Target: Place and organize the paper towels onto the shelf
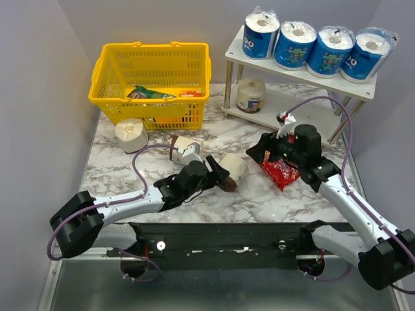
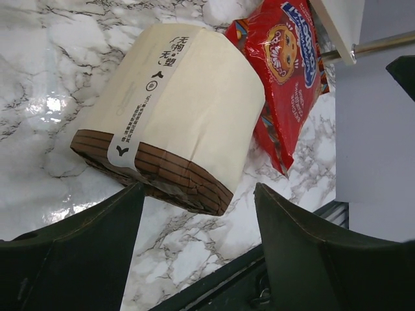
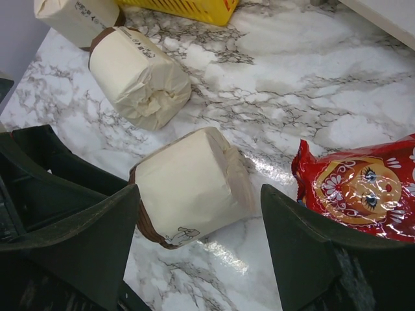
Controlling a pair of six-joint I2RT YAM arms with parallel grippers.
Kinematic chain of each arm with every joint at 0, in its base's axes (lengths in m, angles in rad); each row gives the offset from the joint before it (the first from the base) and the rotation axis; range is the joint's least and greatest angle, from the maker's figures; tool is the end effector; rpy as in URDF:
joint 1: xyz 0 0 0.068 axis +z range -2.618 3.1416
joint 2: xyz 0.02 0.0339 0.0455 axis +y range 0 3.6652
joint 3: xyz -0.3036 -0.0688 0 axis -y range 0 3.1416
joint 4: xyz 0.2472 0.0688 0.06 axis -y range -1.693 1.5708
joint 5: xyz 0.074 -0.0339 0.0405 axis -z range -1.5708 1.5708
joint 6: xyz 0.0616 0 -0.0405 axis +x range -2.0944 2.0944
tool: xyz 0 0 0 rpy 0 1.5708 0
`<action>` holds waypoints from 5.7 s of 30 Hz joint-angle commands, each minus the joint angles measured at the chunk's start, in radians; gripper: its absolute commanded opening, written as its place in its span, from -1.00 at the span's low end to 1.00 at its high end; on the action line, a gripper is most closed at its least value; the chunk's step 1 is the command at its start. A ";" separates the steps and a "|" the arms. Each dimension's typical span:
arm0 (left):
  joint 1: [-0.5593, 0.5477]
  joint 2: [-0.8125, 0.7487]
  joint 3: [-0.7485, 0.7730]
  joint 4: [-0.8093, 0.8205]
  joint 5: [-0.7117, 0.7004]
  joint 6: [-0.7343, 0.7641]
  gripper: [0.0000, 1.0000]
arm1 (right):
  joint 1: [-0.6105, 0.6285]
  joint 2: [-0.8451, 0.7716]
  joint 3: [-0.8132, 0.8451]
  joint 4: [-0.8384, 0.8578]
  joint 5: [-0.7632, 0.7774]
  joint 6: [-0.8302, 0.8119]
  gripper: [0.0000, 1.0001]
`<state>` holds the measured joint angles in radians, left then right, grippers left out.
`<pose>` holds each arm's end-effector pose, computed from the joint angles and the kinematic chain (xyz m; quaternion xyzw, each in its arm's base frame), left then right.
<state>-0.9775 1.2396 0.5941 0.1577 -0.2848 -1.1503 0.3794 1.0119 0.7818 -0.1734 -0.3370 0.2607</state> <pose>0.1667 -0.2162 0.2374 -0.1461 0.8388 -0.3870 0.3540 0.2107 0.1059 0.3211 -0.1410 0.8157 0.3038 0.4717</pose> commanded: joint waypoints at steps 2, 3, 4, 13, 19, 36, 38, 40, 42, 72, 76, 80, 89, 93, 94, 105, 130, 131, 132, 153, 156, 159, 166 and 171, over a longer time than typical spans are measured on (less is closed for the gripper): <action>-0.001 0.000 -0.017 -0.029 -0.067 -0.008 0.55 | -0.004 0.007 -0.022 0.045 -0.045 0.006 0.66; -0.001 0.001 -0.019 -0.023 -0.062 -0.002 0.55 | -0.004 0.010 -0.027 0.048 -0.054 0.006 0.66; 0.002 0.006 -0.019 -0.017 -0.054 0.000 0.55 | -0.004 0.014 -0.030 0.048 -0.057 0.008 0.66; 0.008 0.057 -0.023 -0.007 -0.042 0.001 0.36 | -0.004 0.019 -0.073 0.080 -0.089 0.023 0.65; 0.043 -0.020 -0.114 -0.037 -0.053 0.001 0.04 | -0.005 0.053 -0.085 0.097 -0.212 -0.017 0.71; 0.111 -0.129 -0.241 0.011 -0.039 0.083 -0.02 | -0.004 0.479 0.212 0.028 -0.461 -0.164 0.81; 0.114 -0.127 -0.241 0.011 -0.039 0.083 -0.02 | -0.004 0.527 0.255 0.011 -0.480 -0.182 0.79; 0.115 -0.123 -0.240 0.009 -0.040 0.089 -0.02 | -0.004 0.592 0.287 -0.009 -0.552 -0.195 0.75; 0.118 -0.123 -0.238 0.003 -0.044 0.093 -0.01 | -0.004 0.631 0.324 -0.056 -0.623 -0.207 0.71; 0.132 -0.161 -0.223 -0.020 -0.051 0.112 0.02 | 0.055 0.617 0.304 -0.201 -0.599 -0.299 -0.25; 0.148 -0.221 -0.142 -0.134 -0.053 0.133 0.25 | 0.053 0.528 0.293 -0.193 -0.544 -0.282 -0.28; 0.171 -0.314 -0.016 -0.309 -0.077 0.165 0.57 | 0.055 0.433 0.293 -0.198 -0.496 -0.270 -0.29; 0.201 -0.342 0.284 -0.575 -0.158 0.348 0.94 | 0.053 0.264 0.365 -0.299 -0.143 -0.365 -0.37; 0.207 -0.397 0.340 -0.635 -0.188 0.420 0.97 | 0.055 0.209 0.416 -0.353 0.045 -0.439 -0.35; 0.209 -0.410 0.343 -0.644 -0.204 0.434 0.98 | 0.055 0.203 0.419 -0.351 0.128 -0.460 -0.35; 0.214 -0.565 0.312 -0.722 -0.313 0.557 0.98 | 0.044 0.358 0.487 -0.256 0.596 -0.883 -0.26; 0.207 -0.743 0.274 -0.768 -0.389 0.577 0.97 | -0.034 0.760 0.761 -0.212 0.593 -1.089 -0.19; 0.207 -0.743 0.273 -0.768 -0.387 0.577 0.98 | -0.037 0.774 0.766 -0.213 0.593 -1.086 -0.19; 0.207 -0.743 0.273 -0.770 -0.390 0.577 0.98 | -0.045 0.781 0.772 -0.212 0.590 -1.085 -0.19; 0.207 -0.732 0.262 -0.767 -0.398 0.569 0.98 | -0.053 0.768 0.846 -0.230 0.570 -1.003 0.48; 0.209 -0.672 0.266 -0.770 -0.395 0.549 0.98 | -0.022 0.690 0.824 -0.277 0.509 -0.927 0.48; 0.211 -0.568 0.291 -0.806 -0.381 0.502 0.98 | 0.012 0.598 0.782 -0.305 0.434 -0.774 0.47; 0.387 -0.401 0.254 -0.729 -0.102 0.426 0.97 | 0.140 0.412 0.564 -0.169 0.263 -0.310 0.45; 0.555 -0.344 0.240 -0.638 0.128 0.411 0.96 | 0.226 0.304 0.277 0.277 0.169 0.160 0.44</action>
<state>-0.5171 0.8719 0.8379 -0.5751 -0.3923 -0.6994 0.5537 1.3678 1.2846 -0.2714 -0.0460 -0.0433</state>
